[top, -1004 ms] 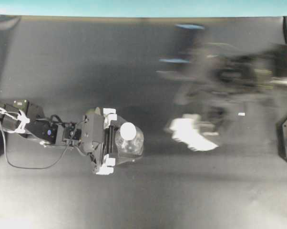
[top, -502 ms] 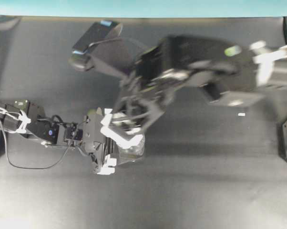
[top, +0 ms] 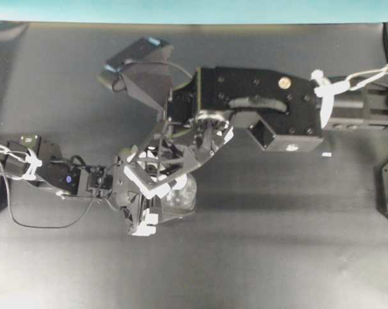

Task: Open the bottle cap by holding the bottle with the left arm and twisting the cap with the right arm.
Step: 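Close the right gripper fingers around the white cap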

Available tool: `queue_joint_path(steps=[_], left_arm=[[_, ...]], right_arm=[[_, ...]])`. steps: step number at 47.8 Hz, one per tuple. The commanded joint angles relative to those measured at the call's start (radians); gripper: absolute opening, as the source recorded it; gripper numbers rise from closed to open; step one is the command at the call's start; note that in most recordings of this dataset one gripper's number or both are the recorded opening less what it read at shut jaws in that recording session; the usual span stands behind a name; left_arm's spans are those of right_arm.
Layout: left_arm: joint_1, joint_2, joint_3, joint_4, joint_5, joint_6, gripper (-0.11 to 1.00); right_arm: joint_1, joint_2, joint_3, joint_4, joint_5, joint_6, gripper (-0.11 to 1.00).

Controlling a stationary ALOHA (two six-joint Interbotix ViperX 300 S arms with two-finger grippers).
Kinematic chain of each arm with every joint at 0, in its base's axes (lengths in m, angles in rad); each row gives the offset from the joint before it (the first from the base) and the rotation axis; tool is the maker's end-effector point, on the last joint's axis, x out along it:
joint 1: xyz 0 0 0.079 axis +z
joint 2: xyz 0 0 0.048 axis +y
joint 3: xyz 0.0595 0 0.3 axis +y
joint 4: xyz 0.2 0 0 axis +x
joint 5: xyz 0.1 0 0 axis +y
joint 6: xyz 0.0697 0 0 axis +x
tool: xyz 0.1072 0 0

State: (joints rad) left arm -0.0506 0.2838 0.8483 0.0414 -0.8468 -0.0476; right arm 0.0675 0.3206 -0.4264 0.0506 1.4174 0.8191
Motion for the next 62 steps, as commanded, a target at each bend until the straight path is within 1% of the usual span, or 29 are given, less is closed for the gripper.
queue_joint_path(steps=[1,8,15,23,27,29,39,42,45,48,49,54,62], left_arm=[[-0.002,-0.003,-0.011,0.005,-0.002,-0.003,0.80],[-0.003,-0.005,-0.012,0.003,-0.002,-0.003,0.80],[-0.002,-0.005,-0.012,0.003,-0.003,-0.003,0.80],[-0.003,-0.005,-0.012,0.005,-0.002,-0.005,0.80],[-0.002,-0.005,-0.012,0.003,-0.002,-0.005,0.80],[-0.003,-0.005,-0.012,0.005,0.000,-0.005,0.80],[-0.003,-0.005,-0.011,0.003,0.011,-0.005,0.80],[-0.003,-0.005,-0.012,0.003,0.011,-0.005,0.80],[-0.003,-0.005,-0.012,0.003,0.011,-0.005,0.80],[-0.003,-0.005,-0.012,0.003,0.011,-0.005,0.80],[-0.002,-0.005,-0.011,0.003,0.011,-0.005,0.80],[-0.003,-0.005,-0.011,0.003,0.011,-0.005,0.80],[-0.003,-0.005,-0.011,0.005,0.026,-0.005,0.80]], right_arm=[[0.018,-0.002,0.012,-0.002,-0.005,0.009,0.78],[0.018,-0.006,0.034,-0.003,-0.006,0.008,0.77],[0.018,-0.006,0.049,-0.005,-0.023,0.005,0.71],[0.020,-0.008,0.067,-0.005,-0.060,-0.005,0.57],[0.020,-0.011,0.072,-0.006,-0.063,-0.018,0.42],[0.021,-0.011,0.074,-0.006,-0.061,-0.026,0.38],[0.028,-0.011,0.074,-0.006,-0.060,-0.049,0.38],[0.032,-0.011,0.074,-0.005,-0.060,-0.066,0.38],[0.035,-0.011,0.074,-0.005,-0.060,-0.101,0.38],[0.040,-0.009,0.069,-0.005,-0.058,-0.161,0.38],[0.043,-0.009,0.067,-0.003,-0.057,-0.199,0.38],[0.051,-0.006,0.057,-0.002,-0.049,-0.322,0.38],[0.054,-0.002,0.043,-0.002,-0.011,-0.499,0.38]])
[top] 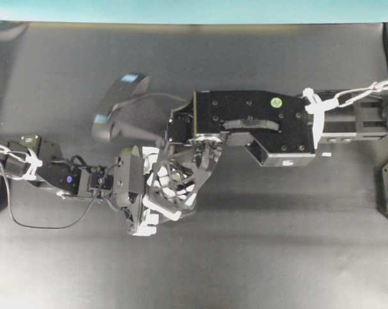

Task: Open the bottle cap by holding the bottle with the left arm and twisting the cap with the right arm.
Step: 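Close the right gripper fingers around the white cap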

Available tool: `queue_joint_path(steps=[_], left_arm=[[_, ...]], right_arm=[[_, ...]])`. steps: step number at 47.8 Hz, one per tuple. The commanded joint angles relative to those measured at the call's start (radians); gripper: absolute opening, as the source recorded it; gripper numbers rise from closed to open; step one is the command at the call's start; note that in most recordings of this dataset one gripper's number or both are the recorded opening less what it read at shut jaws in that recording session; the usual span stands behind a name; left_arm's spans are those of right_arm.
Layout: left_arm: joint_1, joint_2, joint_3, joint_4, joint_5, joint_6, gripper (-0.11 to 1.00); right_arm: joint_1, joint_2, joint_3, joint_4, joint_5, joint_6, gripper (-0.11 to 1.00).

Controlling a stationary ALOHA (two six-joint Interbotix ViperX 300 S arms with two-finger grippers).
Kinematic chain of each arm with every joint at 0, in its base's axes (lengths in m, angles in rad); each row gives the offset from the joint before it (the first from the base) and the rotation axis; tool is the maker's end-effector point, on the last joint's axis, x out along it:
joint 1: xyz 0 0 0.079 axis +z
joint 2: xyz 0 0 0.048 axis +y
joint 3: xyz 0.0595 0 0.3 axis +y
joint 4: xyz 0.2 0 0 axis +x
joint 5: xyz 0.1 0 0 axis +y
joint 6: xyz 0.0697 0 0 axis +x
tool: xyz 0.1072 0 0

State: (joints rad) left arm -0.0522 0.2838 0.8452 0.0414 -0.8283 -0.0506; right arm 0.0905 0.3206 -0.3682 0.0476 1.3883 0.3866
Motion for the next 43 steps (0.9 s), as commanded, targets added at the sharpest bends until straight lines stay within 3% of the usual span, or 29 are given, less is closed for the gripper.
queue_joint_path(steps=[1,9,21,27,36,43], left_arm=[[-0.002,-0.006,-0.009,0.005,0.011,-0.002,0.80],[-0.002,-0.006,-0.008,0.003,0.017,-0.002,0.80],[-0.002,-0.005,-0.008,0.005,0.017,-0.002,0.80],[-0.003,-0.005,-0.008,0.003,0.018,-0.002,0.80],[-0.002,-0.005,-0.009,0.003,0.018,-0.002,0.80],[-0.003,-0.005,-0.009,0.003,0.017,-0.002,0.80]], right_arm=[[0.031,-0.002,-0.017,0.002,0.025,-0.087,0.38],[0.032,0.000,-0.025,-0.002,0.071,-0.279,0.38],[0.054,0.002,-0.038,-0.003,0.077,-0.650,0.38],[0.066,0.002,-0.034,-0.017,0.071,-0.792,0.38],[0.071,-0.002,-0.028,-0.029,0.064,-0.907,0.38],[0.071,-0.003,-0.023,-0.031,0.064,-0.919,0.38]])
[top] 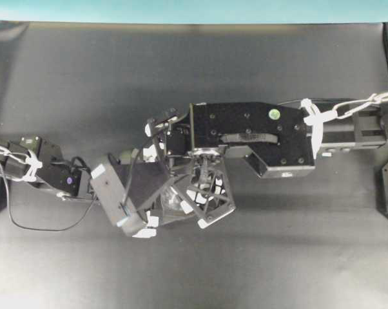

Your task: Open the bottle cap by holding the bottle with the left arm and twisting the cap with the right arm.

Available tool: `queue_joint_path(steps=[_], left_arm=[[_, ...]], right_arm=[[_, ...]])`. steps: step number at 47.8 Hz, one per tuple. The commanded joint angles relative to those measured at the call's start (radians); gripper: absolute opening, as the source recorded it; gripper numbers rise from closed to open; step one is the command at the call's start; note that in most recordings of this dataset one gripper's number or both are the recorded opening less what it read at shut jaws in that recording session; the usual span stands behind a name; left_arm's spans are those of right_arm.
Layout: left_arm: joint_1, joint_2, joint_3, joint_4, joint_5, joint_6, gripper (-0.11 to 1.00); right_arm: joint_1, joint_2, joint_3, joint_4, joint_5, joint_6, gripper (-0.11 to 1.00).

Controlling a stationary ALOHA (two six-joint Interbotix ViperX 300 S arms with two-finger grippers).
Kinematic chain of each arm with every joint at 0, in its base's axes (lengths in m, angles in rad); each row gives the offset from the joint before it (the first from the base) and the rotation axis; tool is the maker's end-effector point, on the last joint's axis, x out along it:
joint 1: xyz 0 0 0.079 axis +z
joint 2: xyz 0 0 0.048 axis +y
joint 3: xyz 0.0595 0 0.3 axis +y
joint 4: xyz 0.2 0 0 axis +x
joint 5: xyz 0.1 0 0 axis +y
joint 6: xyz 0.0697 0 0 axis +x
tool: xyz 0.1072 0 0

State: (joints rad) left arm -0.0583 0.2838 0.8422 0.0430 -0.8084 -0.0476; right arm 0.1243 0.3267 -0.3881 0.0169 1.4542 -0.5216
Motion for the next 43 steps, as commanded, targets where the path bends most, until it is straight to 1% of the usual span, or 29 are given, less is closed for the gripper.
queue_joint_path(steps=[1,5,13,27,28,34,36,39,43], left_arm=[[0.002,-0.005,-0.006,0.003,-0.002,-0.005,0.80],[0.000,-0.005,-0.006,0.003,-0.002,-0.005,0.80],[-0.002,-0.005,-0.006,0.002,-0.003,-0.006,0.80],[-0.002,-0.005,-0.006,0.002,-0.002,-0.006,0.80],[-0.002,-0.005,-0.006,0.002,-0.003,-0.006,0.80],[-0.002,-0.005,-0.009,0.003,-0.003,-0.006,0.80],[-0.003,-0.005,-0.006,0.003,-0.002,-0.006,0.80],[-0.002,-0.005,-0.006,0.002,0.005,-0.006,0.80],[-0.003,-0.005,-0.009,0.002,0.015,-0.006,0.80]], right_arm=[[0.037,-0.009,-0.003,0.000,-0.002,-0.011,0.38],[0.037,-0.011,-0.003,-0.002,-0.002,-0.005,0.38],[0.037,-0.012,-0.002,-0.002,-0.015,0.040,0.38],[0.040,-0.018,-0.002,-0.002,-0.028,0.052,0.38],[0.043,-0.020,-0.002,-0.002,-0.032,0.052,0.41],[0.054,-0.021,0.003,-0.003,-0.067,0.072,0.73],[0.055,-0.025,0.006,-0.006,-0.075,0.081,0.81],[0.057,-0.028,0.006,-0.017,-0.081,0.092,0.86],[0.055,-0.040,0.002,-0.054,-0.081,0.109,0.84]])
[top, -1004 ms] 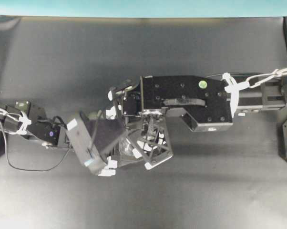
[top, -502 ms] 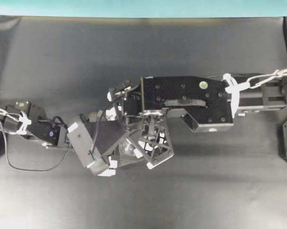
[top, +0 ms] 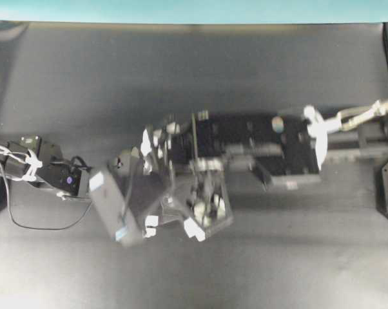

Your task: Open the bottle cap by holding the bottle with the left arm and twisting the cap with the right arm.

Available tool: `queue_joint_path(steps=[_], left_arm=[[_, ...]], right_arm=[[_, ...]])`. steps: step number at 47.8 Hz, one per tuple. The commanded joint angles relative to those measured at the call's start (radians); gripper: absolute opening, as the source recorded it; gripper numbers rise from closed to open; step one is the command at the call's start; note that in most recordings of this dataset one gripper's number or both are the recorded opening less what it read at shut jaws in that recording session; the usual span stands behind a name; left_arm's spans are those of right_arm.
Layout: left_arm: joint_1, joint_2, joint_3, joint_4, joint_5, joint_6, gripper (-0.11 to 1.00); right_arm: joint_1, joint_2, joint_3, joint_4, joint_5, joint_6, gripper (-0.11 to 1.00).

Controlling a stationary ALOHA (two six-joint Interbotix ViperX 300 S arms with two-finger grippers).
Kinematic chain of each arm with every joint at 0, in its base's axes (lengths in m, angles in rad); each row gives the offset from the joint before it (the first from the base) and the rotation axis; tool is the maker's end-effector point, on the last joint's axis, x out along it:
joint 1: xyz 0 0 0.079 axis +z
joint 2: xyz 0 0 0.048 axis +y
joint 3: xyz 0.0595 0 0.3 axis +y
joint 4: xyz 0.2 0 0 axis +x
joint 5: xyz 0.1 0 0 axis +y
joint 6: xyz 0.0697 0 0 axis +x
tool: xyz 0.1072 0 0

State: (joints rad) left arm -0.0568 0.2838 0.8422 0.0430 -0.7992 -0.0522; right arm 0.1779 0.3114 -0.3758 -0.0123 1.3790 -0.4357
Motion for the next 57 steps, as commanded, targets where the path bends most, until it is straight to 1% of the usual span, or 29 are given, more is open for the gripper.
queue_joint_path(steps=[1,4,9,10,12,16,18,21,24,25,26,29,32,35,37,41,42,47,50,52,57], left_arm=[[-0.003,-0.005,-0.009,0.002,0.008,-0.002,0.80],[-0.005,-0.005,-0.009,0.003,0.011,-0.003,0.80],[-0.005,-0.005,-0.009,0.002,0.011,-0.006,0.80],[-0.005,-0.005,-0.009,0.002,0.011,-0.008,0.80],[-0.005,-0.005,-0.009,0.002,0.011,-0.014,0.80],[-0.003,-0.005,-0.009,0.002,0.011,-0.021,0.80],[-0.003,-0.005,-0.006,0.002,0.011,-0.023,0.80],[-0.005,-0.005,-0.003,0.003,0.011,-0.025,0.80],[-0.006,-0.006,-0.005,0.003,0.011,-0.026,0.80],[-0.006,-0.005,-0.003,0.002,0.011,-0.026,0.80],[-0.006,-0.006,-0.003,0.002,0.011,-0.026,0.80],[-0.006,-0.006,-0.005,0.002,0.011,-0.026,0.80],[-0.006,-0.006,-0.005,0.002,0.011,-0.026,0.80],[-0.006,-0.006,-0.006,0.002,0.011,-0.026,0.80],[-0.005,-0.006,-0.006,0.002,0.011,-0.026,0.80],[-0.005,-0.006,-0.006,0.002,0.011,-0.025,0.80],[-0.005,-0.006,-0.006,0.002,0.011,-0.025,0.80],[-0.006,-0.006,-0.005,0.003,0.011,-0.026,0.80],[-0.006,-0.006,-0.005,0.003,0.011,-0.026,0.80],[-0.005,-0.006,-0.003,0.003,0.011,-0.025,0.80],[-0.005,-0.006,-0.003,0.003,0.011,-0.026,0.80]], right_arm=[[0.000,-0.031,-0.012,-0.035,-0.006,0.031,0.83],[-0.003,-0.048,-0.020,-0.060,-0.006,0.064,0.84],[-0.006,-0.080,-0.041,-0.104,-0.003,0.147,0.84],[-0.006,-0.089,-0.046,-0.120,-0.005,0.176,0.84],[-0.008,-0.097,-0.052,-0.133,-0.005,0.213,0.84],[-0.009,-0.109,-0.064,-0.143,0.002,0.311,0.84],[-0.011,-0.107,-0.071,-0.144,0.006,0.390,0.84],[-0.011,-0.101,-0.091,-0.143,0.025,0.540,0.84],[-0.020,-0.087,-0.112,-0.143,0.055,0.715,0.84],[-0.025,-0.080,-0.123,-0.141,0.074,0.802,0.84],[-0.032,-0.077,-0.129,-0.141,0.087,0.865,0.84],[-0.048,-0.069,-0.146,-0.132,0.133,1.031,0.83],[-0.061,-0.061,-0.155,-0.109,0.178,1.160,0.83],[-0.071,-0.060,-0.158,-0.081,0.209,1.258,0.83],[-0.074,-0.060,-0.156,-0.061,0.210,1.308,0.83],[-0.077,-0.054,-0.149,-0.023,0.189,1.387,0.83],[-0.077,-0.051,-0.147,-0.015,0.179,1.393,0.83],[-0.067,-0.032,-0.123,0.037,0.123,1.399,0.83],[-0.061,-0.020,-0.103,0.057,0.098,1.399,0.83],[-0.057,-0.012,-0.083,0.064,0.084,1.399,0.82],[-0.052,-0.011,-0.049,0.066,0.075,1.399,0.80]])
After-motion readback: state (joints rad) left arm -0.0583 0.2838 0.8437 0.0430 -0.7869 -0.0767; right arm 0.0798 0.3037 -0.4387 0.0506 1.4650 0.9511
